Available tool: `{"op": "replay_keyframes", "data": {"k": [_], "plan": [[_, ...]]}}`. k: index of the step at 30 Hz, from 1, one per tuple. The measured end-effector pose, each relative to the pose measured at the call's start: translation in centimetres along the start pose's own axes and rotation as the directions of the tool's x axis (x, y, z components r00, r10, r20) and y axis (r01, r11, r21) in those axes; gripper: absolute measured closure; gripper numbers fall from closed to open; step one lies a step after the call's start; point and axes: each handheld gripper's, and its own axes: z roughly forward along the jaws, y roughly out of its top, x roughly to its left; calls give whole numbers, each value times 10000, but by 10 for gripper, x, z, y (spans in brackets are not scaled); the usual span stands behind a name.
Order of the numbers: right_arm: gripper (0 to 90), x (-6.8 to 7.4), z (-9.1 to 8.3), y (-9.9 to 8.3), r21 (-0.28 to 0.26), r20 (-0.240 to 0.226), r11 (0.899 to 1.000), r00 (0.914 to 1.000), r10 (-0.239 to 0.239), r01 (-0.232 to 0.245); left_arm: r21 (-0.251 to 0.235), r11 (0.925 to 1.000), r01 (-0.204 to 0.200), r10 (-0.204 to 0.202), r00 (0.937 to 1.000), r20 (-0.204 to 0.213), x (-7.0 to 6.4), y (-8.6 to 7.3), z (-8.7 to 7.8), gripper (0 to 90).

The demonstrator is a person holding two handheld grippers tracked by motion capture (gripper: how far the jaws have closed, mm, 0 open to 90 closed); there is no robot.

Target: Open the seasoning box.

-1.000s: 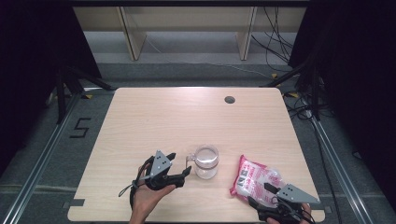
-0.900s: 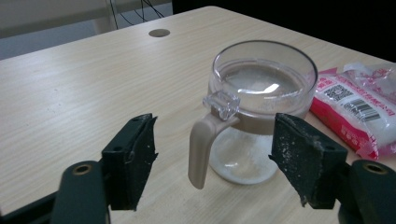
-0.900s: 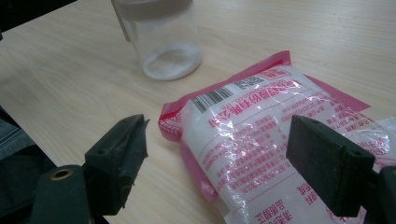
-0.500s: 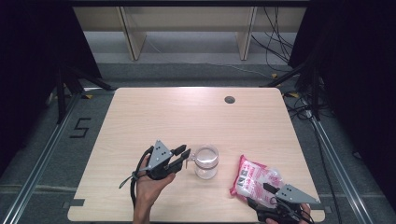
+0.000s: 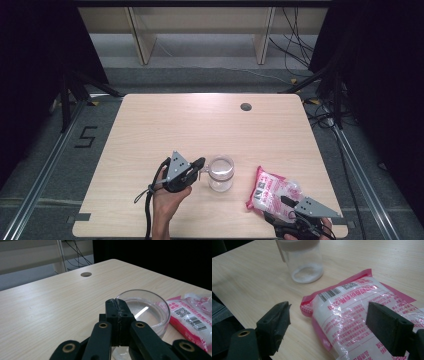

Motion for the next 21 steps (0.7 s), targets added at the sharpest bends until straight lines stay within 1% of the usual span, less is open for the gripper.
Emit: {"op": "replay_keyframes", "data": {"k": [1,2,3,4,5,6,7,9,10,11,12,13,14,15,16,17,18,19,21], "plan": [[204,3,0,0,81,-72,9993,9993,368,-367,-32,10000,58,-58,10000,-25,1,-1,1,892],[204,3,-1,0,83,-102,9992,9992,399,-398,50,10000,46,-45,10000,-46,1,-3,2,888],[204,2,1,0,-80,-30,9998,9998,194,-194,-22,9999,130,-130,9999,-12,1,-4,3,886],[204,1,1,-1,-72,-28,9998,9999,170,-170,-22,9999,130,-130,9999,-12,1,-4,3,886],[204,3,1,0,-2,-72,9994,9994,340,-340,-41,9998,175,-175,9998,46,2,-4,3,885],[204,3,0,0,78,-81,9994,9994,341,-340,-41,9998,175,-175,9998,46,2,-4,3,883],[204,1,1,0,38,-72,9998,9997,216,-215,8,9999,146,-146,9999,3,2,-4,3,884],[204,2,1,0,22,-66,9998,9997,218,-218,78,9999,140,-139,9999,-31,3,-5,4,884],[204,1,1,0,-88,-51,9998,9998,187,-187,122,9995,283,-283,9996,6,3,-6,5,884],[204,1,1,0,-78,-68,9998,9998,209,-209,86,9995,307,-309,9992,270,4,-7,6,884],[204,2,1,0,-74,-25,9995,9996,296,-296,176,9998,97,-96,10000,-22,6,-6,5,883],[204,2,1,0,-69,-35,9995,9995,306,-306,122,9999,113,-113,9999,0,6,-7,5,884],[204,0,1,0,-122,-66,9999,9999,83,-84,122,9999,113,-113,9999,0,6,-7,5,884],[204,1,1,0,-99,-53,9997,9998,207,-208,100,9998,144,-145,9998,136,6,-7,6,884],[204,2,1,0,37,-72,9997,9997,253,-253,100,9998,144,-145,9998,136,6,-7,6,884],[204,2,2,0,-60,-81,9996,9996,260,-261,192,9998,30,-31,10000,83,5,-7,7,885],[204,2,2,0,-60,-81,9996,9996,260,-261,192,9998,30,-31,10000,83,5,-7,7,886],[204,2,2,0,-91,-7,9999,9999,116,-116,204,9998,78,-81,9999,149,5,-9,9,888],[204,1,3,0,-71,-83,9999,9999,99,-99,274,9996,80,-83,9999,126,5,-9,10,888]]}}
